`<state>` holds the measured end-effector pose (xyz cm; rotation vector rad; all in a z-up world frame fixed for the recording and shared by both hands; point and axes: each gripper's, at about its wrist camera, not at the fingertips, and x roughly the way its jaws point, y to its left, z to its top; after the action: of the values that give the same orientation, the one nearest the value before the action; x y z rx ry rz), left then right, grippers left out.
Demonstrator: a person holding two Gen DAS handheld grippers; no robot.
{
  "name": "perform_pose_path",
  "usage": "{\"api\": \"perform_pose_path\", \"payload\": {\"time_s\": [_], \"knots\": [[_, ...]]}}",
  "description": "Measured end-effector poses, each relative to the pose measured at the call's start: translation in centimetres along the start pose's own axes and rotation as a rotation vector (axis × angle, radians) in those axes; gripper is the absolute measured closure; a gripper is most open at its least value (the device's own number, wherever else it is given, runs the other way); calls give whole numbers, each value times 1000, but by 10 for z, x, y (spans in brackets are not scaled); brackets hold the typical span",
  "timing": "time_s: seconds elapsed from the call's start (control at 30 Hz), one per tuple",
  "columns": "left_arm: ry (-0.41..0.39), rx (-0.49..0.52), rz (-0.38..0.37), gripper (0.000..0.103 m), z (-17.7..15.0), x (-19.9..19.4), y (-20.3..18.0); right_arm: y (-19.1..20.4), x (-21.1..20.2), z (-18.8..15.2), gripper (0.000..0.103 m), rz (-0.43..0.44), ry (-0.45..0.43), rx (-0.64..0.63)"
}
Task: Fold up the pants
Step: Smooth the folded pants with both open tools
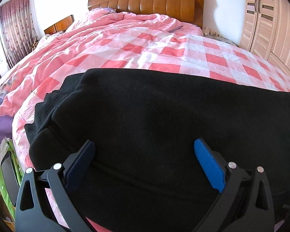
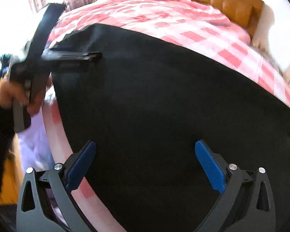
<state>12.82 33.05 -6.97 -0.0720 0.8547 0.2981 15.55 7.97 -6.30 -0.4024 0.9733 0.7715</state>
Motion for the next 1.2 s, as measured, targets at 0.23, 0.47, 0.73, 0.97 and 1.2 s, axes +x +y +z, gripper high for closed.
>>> {"api": "perform_pose_path", "payload": {"time_s": [0.23, 0.47, 0.73, 0.97, 1.2], "knots": [[-5, 0, 3, 1, -1, -1, 0, -6, -14, -28, 4, -23, -8, -9], [10, -5, 32, 1, 1, -6, -3, -6, -26, -44, 4, -32, -6, -21], [-2, 111, -136, 2, 45, -34, -70, -104, -82, -75, 4, -131, -149, 312], [117, 271, -151, 2, 67, 22, -171, -158, -76, -80, 4, -230, -74, 365], [69, 253, -171, 1, 58, 29, -168, -158, -74, -112, 4, -210, -35, 316]]}}
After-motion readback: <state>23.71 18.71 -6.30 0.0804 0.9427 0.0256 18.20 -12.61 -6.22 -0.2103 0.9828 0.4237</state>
